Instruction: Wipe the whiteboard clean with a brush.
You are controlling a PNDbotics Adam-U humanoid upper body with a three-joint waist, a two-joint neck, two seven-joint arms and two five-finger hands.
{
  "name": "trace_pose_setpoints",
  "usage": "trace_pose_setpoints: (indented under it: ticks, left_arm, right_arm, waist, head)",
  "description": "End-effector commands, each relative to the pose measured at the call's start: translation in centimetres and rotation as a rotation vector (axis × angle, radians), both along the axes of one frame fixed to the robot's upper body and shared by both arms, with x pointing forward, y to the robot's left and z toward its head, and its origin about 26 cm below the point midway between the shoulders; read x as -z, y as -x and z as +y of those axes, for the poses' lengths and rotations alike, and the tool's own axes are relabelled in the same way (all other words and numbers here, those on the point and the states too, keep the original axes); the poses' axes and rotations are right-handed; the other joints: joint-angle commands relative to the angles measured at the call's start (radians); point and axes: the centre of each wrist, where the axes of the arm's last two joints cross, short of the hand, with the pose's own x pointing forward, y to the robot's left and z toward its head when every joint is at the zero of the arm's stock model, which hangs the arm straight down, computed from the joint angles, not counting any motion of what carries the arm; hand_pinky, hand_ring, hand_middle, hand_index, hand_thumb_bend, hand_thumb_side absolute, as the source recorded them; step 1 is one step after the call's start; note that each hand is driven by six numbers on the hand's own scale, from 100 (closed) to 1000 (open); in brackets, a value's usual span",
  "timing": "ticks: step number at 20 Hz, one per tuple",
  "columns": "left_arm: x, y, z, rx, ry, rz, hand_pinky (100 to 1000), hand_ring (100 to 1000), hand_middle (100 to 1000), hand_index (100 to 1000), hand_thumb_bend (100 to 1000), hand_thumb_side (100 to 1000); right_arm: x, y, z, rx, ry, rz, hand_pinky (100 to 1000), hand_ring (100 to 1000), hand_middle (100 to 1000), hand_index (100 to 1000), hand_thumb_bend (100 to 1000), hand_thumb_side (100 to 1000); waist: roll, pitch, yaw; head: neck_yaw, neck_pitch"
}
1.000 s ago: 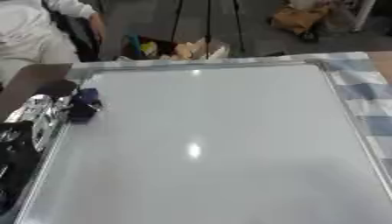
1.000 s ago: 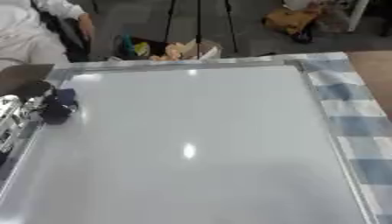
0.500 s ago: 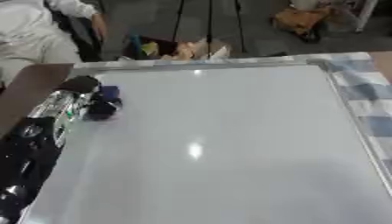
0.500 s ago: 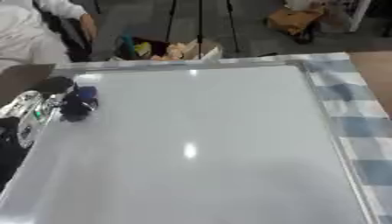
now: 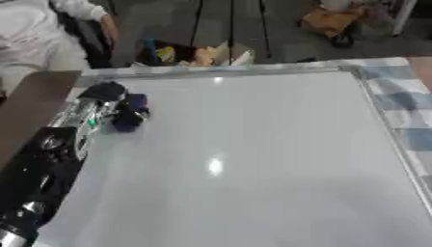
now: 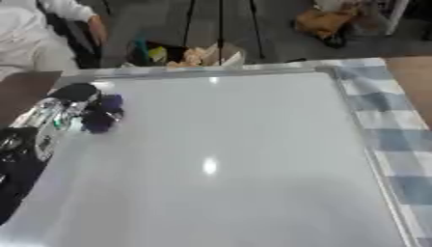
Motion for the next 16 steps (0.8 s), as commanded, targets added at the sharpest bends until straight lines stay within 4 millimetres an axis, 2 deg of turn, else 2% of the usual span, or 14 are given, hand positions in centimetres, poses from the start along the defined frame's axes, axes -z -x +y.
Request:
trace_pose_setpoints:
  ticks: [1, 9, 16]
  left_arm:
    - [-0.6, 0.0, -1.5, 0.051, -0.018, -0.008, 306, 406, 287, 364, 100, 708]
    - [-1.0, 0.1, -3.1, 0.107, -0.027, -0.009, 300, 401, 284, 362, 100, 708]
    - [-1.0, 0.1, -3.5, 0.121, -0.033, -0.002, 304, 402, 283, 362, 100, 708]
  right_arm:
    - [-1.0, 0.1, -0.2, -0.007, 0.024, -0.020, 781, 811, 701, 858, 100, 967]
    - [-1.1, 0.1, -0.3, -0.011, 0.023, -0.020, 781, 811, 701, 859, 100, 968]
    - [-1.1, 0.1, -0.4, -0.014, 0.024, -0.021, 781, 810, 702, 858, 100, 967]
  waist:
    - [-0.006, -0.019, -0.004]
    - [-0.005, -0.021, -0.003]
    - [-0.006, -0.023, -0.003]
  head:
    - [0.006, 0.002]
    - [0.007, 0.002]
    - [0.008, 0.002]
